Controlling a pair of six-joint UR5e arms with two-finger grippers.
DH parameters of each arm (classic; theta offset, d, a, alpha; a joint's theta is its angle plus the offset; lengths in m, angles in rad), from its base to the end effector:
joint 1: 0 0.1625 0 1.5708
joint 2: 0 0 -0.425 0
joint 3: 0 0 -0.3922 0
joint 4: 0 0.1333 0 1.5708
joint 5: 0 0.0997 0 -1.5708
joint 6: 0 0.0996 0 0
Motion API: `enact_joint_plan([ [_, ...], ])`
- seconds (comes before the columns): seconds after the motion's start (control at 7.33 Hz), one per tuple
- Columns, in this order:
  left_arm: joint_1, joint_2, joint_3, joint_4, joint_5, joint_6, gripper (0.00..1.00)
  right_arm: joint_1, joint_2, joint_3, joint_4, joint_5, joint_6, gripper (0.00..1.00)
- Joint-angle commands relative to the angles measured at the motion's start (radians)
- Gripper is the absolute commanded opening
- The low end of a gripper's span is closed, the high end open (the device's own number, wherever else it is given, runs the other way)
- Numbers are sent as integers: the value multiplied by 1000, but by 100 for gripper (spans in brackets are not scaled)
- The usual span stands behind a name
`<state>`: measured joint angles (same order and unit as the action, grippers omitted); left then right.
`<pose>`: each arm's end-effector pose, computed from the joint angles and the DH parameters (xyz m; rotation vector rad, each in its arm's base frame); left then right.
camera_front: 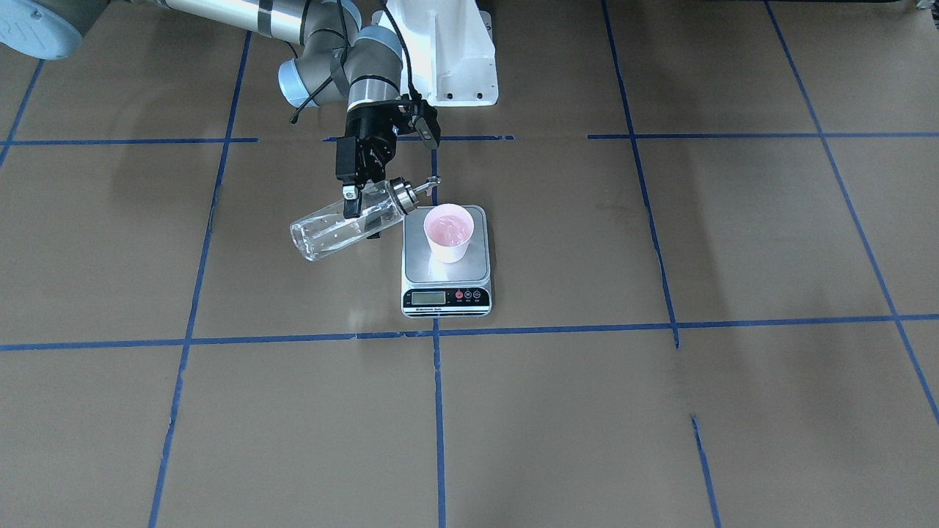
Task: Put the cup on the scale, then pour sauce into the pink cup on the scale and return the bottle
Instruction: 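Turn the bottle upright and carry it back with the right gripper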
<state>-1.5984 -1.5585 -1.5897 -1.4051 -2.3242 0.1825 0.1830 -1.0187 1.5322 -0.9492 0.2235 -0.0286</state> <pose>-0.0782 -0.4719 0.6724 -0.0718 0.7637 0.0873 -0.5742 -0.3406 0.2506 1.4539 0.3209 -0.3847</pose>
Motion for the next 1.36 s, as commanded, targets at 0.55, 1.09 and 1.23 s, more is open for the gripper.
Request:
enact_joint_plan([
  [0.55, 0, 0, -4, 0, -3, 0, 100, 41, -43, 95, 139, 300, 349, 0],
  [1.09, 0, -2, -4, -2, -4, 2, 100, 150, -132, 181, 138, 486, 537, 0],
  [1.23, 0, -3, -6, -3, -4, 2, 100, 191, -155, 199, 139, 531, 612, 0],
])
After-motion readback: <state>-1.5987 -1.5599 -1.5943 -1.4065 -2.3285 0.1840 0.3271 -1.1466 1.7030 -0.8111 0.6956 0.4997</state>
